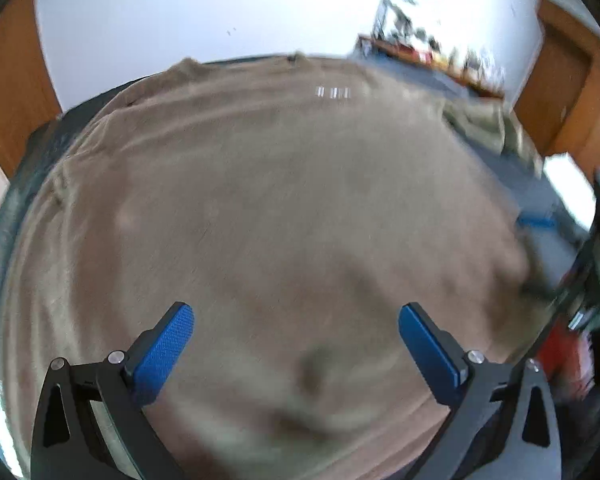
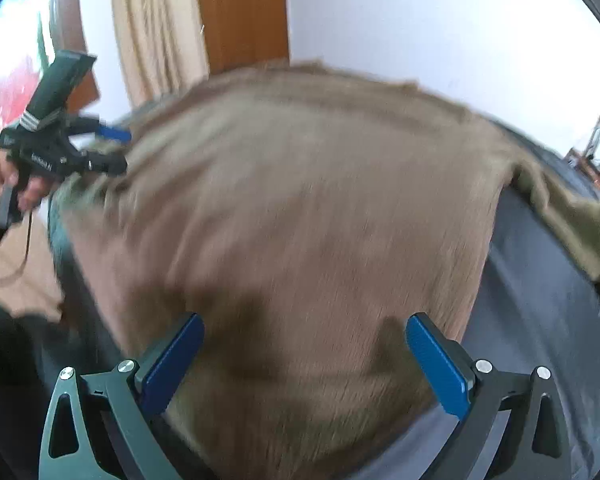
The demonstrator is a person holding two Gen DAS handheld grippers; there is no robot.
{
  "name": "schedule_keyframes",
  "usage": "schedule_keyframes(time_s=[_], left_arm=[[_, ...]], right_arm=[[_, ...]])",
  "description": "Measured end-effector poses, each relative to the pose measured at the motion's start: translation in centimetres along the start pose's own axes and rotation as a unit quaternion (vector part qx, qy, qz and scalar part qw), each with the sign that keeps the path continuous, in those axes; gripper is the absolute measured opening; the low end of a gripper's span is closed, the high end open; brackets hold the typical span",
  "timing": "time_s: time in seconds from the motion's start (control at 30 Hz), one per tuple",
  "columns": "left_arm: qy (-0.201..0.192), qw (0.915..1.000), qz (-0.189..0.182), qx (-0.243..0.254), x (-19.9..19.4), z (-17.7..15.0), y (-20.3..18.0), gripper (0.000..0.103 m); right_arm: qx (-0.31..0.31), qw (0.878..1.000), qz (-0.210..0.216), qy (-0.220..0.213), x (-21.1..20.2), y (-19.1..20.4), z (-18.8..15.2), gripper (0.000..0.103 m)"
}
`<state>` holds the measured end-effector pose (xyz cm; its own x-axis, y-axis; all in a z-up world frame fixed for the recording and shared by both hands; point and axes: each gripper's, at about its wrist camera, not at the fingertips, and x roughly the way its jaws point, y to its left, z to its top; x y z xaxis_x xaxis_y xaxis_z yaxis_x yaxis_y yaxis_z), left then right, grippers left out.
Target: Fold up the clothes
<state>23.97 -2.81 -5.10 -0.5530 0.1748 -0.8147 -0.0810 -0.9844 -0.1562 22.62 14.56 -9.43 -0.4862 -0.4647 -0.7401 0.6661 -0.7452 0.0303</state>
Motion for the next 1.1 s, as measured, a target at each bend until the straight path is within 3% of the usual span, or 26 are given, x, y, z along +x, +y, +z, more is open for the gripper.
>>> schedule_keyframes(time_s=[0.07, 0.17, 0.27, 0.43, 0.6, 0.7, 0.77, 0.9, 1.0, 1.1], left_arm=[[-0.016, 0.9994, -0.014, -0.028, 0.7, 2.2, -0.5, 0.103], [-0.033, 0.9985, -0.014, -0.042, 2.6, 5.0, -1.7, 0.103], [-0.032, 0.9989, 0.001, -0.033, 4.6, 6.6, -2.8, 0.103], [-0.007, 0.9989, -0.01, -0.045, 8.4, 7.8, -3.2, 0.103], [0.023, 0.9979, -0.019, -0.059, 11.2, 7.5, -2.4, 0.103], [0.015, 0.9988, -0.012, -0.044, 11.3, 7.3, -2.5, 0.103], [0.009, 0.9992, -0.011, -0.038, 11.3, 7.1, -2.6, 0.103], [-0.004, 0.9999, 0.002, -0.015, 11.3, 6.6, -3.0, 0.103], [-0.009, 0.9999, 0.01, -0.004, 11.3, 6.4, -3.3, 0.103], [-0.011, 0.9999, 0.009, -0.004, 11.4, 6.5, -3.3, 0.103]], right_arm=[[0.022, 0.999, -0.021, -0.014, 0.8, -0.7, 1.5, 0.103], [0.052, 0.997, -0.065, 0.001, 3.4, -1.9, 4.0, 0.103], [0.092, 0.994, -0.06, 0.022, 4.7, -3.7, 5.2, 0.103], [0.137, 0.988, -0.053, 0.047, 6.2, -6.3, 4.8, 0.103], [0.148, 0.988, -0.038, 0.01, 4.3, -7.2, 3.4, 0.103], [0.195, 0.98, -0.036, -0.029, 2.0, -9.5, 2.3, 0.103], [0.249, 0.965, -0.058, -0.059, 0.0, -12.4, 1.1, 0.103], [0.371, 0.91, -0.159, -0.099, -5.2, -20.1, -3.2, 0.102], [0.4, 0.872, -0.263, -0.103, -8.6, -24.0, -5.6, 0.096], [0.425, 0.844, -0.314, -0.092, -10.4, -26.9, -7.2, 0.084]])
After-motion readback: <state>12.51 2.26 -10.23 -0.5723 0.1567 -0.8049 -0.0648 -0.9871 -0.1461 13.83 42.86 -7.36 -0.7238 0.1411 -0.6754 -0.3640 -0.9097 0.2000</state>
